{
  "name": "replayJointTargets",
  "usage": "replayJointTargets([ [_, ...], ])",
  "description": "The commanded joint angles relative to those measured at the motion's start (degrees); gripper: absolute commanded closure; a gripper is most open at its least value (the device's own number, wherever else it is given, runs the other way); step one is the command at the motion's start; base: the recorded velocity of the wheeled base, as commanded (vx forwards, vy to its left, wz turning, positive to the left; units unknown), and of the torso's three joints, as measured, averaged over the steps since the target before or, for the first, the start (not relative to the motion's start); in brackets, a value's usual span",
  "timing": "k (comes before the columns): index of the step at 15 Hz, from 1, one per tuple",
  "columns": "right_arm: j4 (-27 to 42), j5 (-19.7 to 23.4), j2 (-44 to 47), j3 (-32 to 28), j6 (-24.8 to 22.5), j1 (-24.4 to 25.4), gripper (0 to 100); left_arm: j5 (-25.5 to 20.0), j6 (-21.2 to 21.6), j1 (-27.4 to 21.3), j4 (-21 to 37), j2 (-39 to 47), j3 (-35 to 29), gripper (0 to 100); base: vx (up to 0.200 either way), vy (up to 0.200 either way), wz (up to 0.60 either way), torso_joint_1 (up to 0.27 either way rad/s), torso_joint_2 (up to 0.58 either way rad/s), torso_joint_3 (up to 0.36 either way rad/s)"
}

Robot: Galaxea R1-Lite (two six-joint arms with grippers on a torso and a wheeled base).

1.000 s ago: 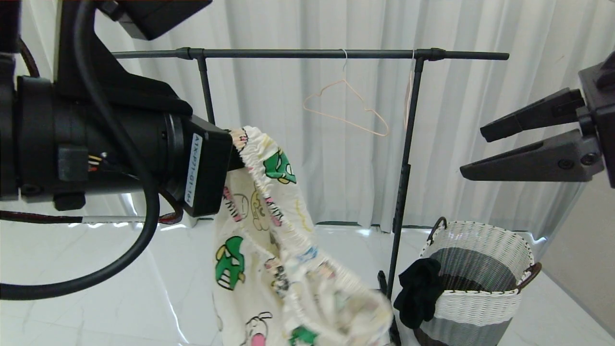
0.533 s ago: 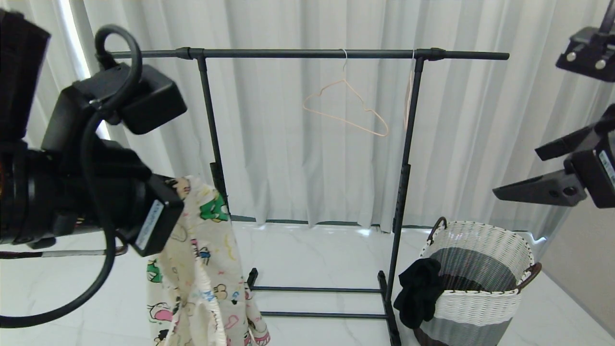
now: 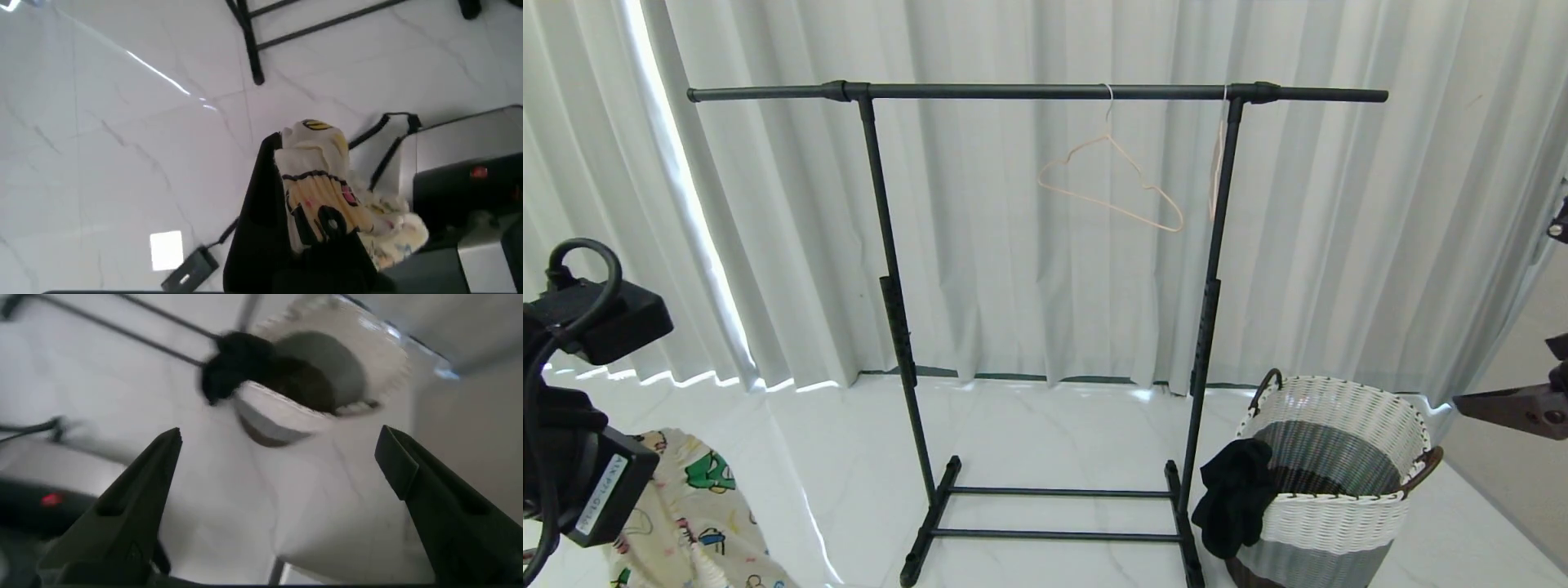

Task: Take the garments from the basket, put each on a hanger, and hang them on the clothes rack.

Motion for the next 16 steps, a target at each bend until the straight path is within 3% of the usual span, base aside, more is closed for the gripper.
replayJointTargets([
  [1,-0.62,-3.0,-0.54,3.43,0.45,-2.86,0,-0.72,-0.34,3.79,-3.38,-3.95,4.56,100,0.0,0.0,0.0,0.0,0.0,0.0],
  [4,-1.06,-2.21,-0.45,3.87,4.84,-3.91,0,-0.72,-0.16,5.99,-13.48,-7.38,10.98,100,0.0,0.0,0.0,0.0,0.0,0.0],
  [12,-2.02,-1.24,-0.54,3.6,6.07,-3.91,0,-0.64,0.19,6.07,-14.19,-8.96,12.74,100,0.0,0.0,0.0,0.0,0.0,0.0],
  [16,-2.46,-1.15,-0.54,3.6,6.07,-3.91,0,-0.64,0.1,6.07,-14.36,-9.05,12.65,100,0.0,0.0,0.0,0.09,-0.29,-0.187],
])
